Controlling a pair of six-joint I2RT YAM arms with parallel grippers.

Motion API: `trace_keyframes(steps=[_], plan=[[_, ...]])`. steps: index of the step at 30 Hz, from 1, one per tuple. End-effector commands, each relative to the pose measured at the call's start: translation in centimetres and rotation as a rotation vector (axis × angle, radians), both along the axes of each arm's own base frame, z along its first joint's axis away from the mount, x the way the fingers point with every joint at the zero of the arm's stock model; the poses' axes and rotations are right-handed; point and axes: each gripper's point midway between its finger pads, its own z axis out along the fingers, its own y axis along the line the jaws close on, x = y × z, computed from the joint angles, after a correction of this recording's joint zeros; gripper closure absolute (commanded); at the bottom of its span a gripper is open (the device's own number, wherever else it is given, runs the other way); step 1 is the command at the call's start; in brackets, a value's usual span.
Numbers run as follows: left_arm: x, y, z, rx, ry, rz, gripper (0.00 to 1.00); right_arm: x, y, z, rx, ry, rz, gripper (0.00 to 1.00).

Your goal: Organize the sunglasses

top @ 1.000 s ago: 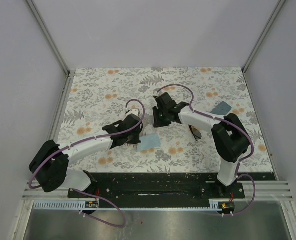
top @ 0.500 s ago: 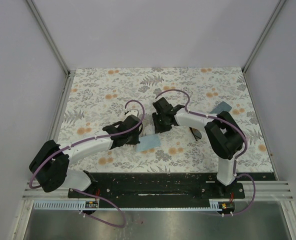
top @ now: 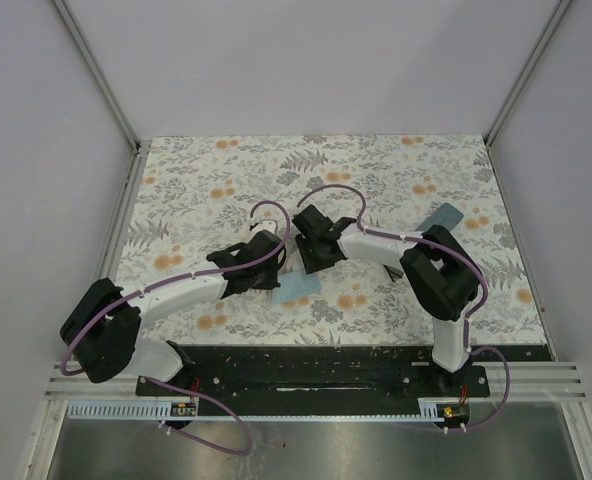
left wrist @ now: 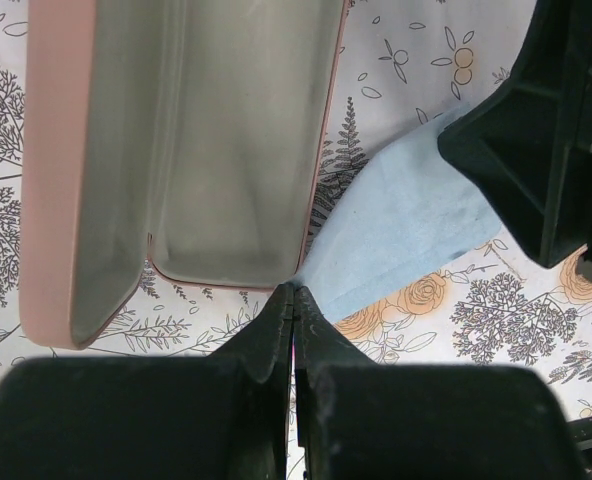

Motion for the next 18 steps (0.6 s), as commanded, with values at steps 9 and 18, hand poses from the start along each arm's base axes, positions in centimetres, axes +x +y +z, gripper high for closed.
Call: trace_keyframes(steps=[9,18], plan=[[1.0,-0.5,0.6,-0.01,-0.032,0.018,1.0,-2.7,-0.6,-3.6,-0.121,0.06,0.05,1.0],[0.5,-0.2,0.8,-0.048,-0.03,0.049,1.0,-0.9,2.1,0.8,0.022,-0.039,0.071,1.0]])
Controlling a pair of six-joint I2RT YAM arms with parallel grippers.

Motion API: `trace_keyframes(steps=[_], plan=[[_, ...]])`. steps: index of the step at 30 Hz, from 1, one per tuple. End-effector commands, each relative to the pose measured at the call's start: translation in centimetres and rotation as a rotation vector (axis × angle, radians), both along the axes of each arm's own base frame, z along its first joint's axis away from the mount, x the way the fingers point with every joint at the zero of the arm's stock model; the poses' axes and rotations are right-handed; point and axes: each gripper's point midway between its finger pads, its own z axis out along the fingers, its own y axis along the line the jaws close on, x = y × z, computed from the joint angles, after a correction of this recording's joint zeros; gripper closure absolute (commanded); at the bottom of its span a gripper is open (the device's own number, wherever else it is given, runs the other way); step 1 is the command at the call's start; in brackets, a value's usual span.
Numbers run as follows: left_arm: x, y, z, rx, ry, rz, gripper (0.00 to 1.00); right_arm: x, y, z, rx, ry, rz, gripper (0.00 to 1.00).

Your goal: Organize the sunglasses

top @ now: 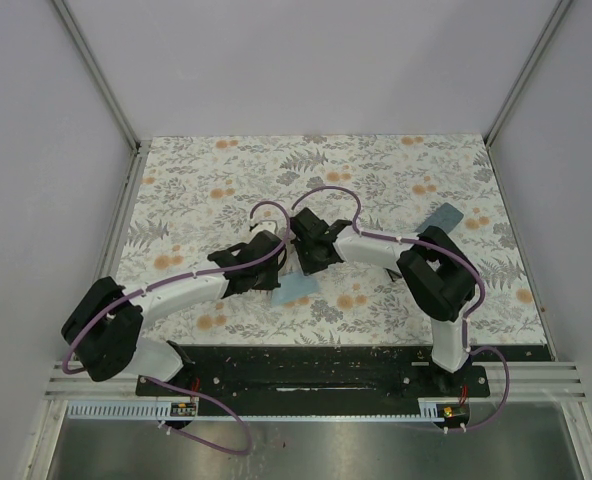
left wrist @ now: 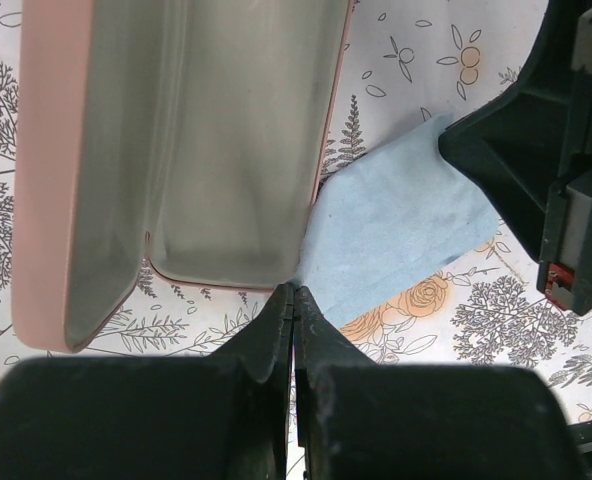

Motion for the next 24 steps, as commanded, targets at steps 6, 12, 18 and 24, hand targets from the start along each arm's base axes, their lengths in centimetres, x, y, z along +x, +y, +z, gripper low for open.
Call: trace_keyframes(steps=[6,12,18,24], plan=[[0.2,0.5,1.0,-0.076,-0.044,0.109,1.0,1.4,2.7,3.0,0.114,-0.039,0.036,1.0],[0.2,1.3,1.6,-0.081,-0.055,0.148,1.0,2.5,3.9,4.3,0.149,-0.063,0.033,1.0],[0.4,2.5,1.2,-0.057,-0.045,0.19,1.0,3.8,5.1,5.5,0.179,-0.087,0.034,1.0],[0.4,2.9,1.1,-0.063,-0.046,0.206,1.0,4.7,5.2,5.8,0.18,-0.09,0.035,1.0]])
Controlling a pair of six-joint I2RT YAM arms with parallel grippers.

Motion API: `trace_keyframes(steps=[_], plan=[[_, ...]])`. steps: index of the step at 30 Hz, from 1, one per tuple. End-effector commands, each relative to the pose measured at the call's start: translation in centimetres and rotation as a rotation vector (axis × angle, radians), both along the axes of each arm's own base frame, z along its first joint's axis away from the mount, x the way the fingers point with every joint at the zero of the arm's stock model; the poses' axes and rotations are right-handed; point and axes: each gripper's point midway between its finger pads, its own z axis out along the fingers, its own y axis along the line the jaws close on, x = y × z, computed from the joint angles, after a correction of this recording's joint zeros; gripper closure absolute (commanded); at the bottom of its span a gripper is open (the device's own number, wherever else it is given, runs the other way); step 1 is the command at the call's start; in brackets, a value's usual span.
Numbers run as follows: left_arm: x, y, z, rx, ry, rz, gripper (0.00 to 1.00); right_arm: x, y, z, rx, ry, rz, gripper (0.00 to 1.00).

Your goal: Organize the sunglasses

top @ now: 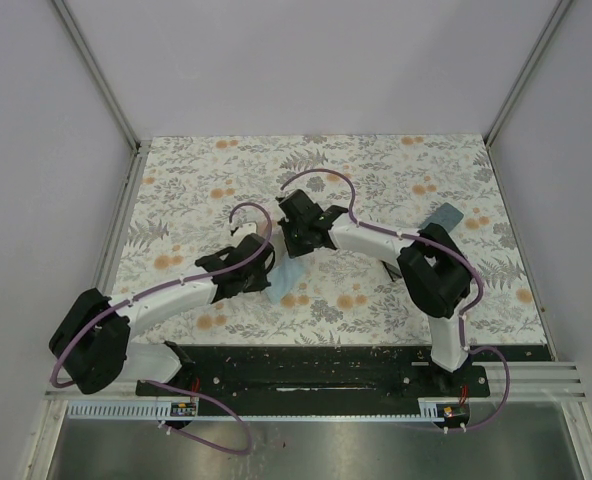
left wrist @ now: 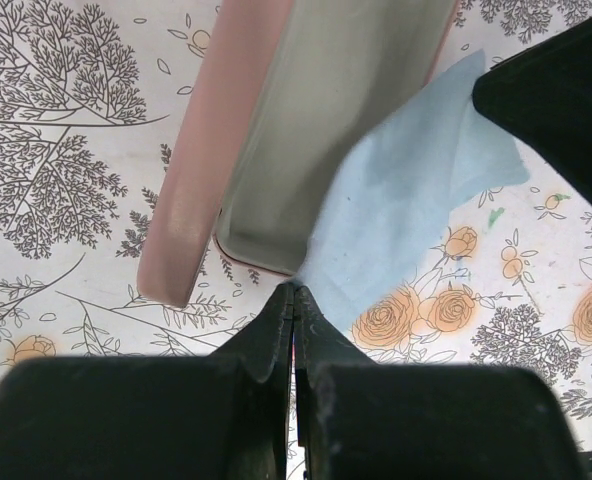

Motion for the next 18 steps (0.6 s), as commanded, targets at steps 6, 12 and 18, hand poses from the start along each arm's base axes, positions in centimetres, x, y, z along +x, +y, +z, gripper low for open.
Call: trace_keyframes(steps=[6,12,18], plan=[[0.3,0.3,1.5,-0.068,-0.063,0.054,1.0,2.9,0.7,1.8,0.026,-0.039,0.011,1.0],[-0.1,0.5,0.4,-0.088,-0.06,0.077,1.0,3.5,1.8,1.7,0.036,-0.03,0.053,1.0],[0.3,0.8,-0.4,-0.062,-0.066,0.092,1.0,4.0,2.2,1.3,0.03,-0.022,0.067,1.0]])
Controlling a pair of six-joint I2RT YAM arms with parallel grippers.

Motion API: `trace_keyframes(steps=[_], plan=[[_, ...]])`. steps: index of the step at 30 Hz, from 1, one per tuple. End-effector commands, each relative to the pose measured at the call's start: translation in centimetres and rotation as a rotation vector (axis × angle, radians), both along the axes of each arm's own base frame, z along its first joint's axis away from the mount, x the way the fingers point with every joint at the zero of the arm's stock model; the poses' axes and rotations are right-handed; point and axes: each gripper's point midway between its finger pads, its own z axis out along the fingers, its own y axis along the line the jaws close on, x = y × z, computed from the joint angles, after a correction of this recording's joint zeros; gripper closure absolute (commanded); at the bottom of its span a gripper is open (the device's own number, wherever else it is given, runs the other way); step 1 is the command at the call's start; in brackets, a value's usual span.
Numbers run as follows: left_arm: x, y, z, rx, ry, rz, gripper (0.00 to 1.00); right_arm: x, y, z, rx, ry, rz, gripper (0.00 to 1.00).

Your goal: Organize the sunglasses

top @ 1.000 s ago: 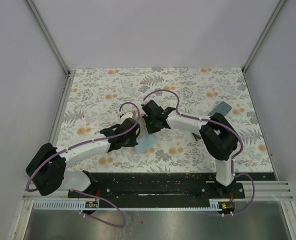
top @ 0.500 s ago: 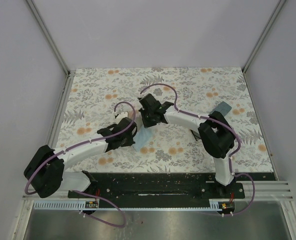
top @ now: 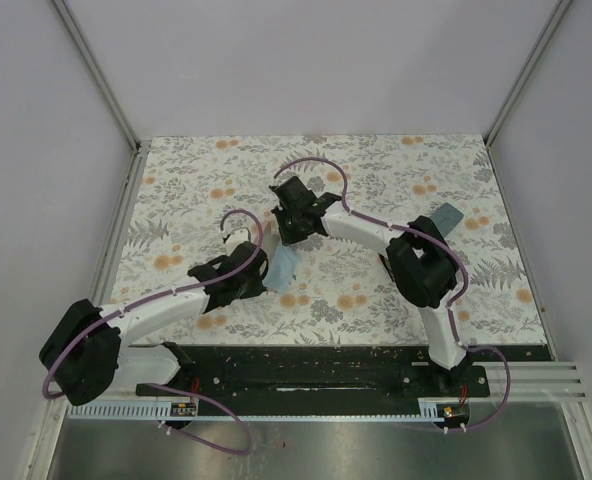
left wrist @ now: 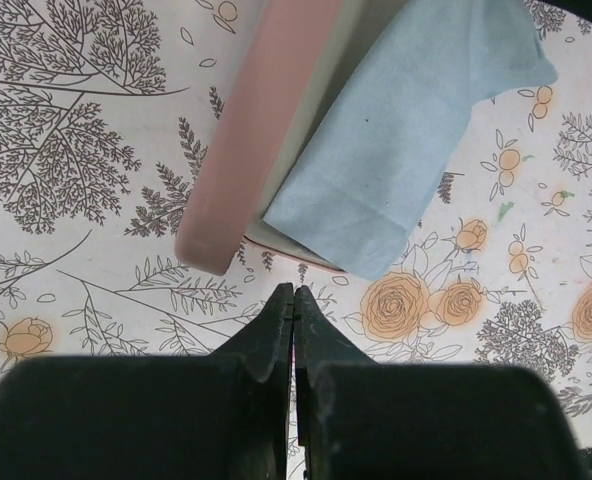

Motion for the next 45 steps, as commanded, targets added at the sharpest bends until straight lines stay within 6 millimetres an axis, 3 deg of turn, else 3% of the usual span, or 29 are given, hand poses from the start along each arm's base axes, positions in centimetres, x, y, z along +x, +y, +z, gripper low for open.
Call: trace_keyframes(steps=[1,8,17,31,35,39,42,45], plan=[[1.5,-0.1,0.3,-0.005,-0.056,0.042,1.0,0.8,0.5,0.7,0.009,-0.012,0.032,1.0],[3.4,-0.3,0.6,0.101,-0.073,0.005,0.83,0.9,-0.5,0.9,0.002,-0.005,0.017,1.0],[4.9,-1.1,-0.7,0.195,-0.051,-0.062,0.76,0.7,-1.2,0.9,0.015,0.008,0.026,1.0],[5.1,-1.3,-3.6,0.272,0.019,-0.089,0.67,0.5,-0.9,0.9,0.041,0.018,0.029,1.0],[5.1,-1.3,-4.4,0.277,0.039,-0.083,0.76,0.4,-1.0,1.0,0.043,0.019,0.027,1.0],[4.9,-1.5,-5.4,0.274,0.067,-0.083,0.98,0.4,-1.1,1.0,0.046,0.02,0.022,1.0],[4.7,-1.7,-5.8,0.273,0.083,-0.091,1.0,0.3,-1.1,1.2,0.052,0.016,0.02,1.0],[4.9,-1.6,-5.0,0.271,0.066,-0.082,1.0,0.5,-1.1,1.6,0.061,0.012,0.02,1.0]])
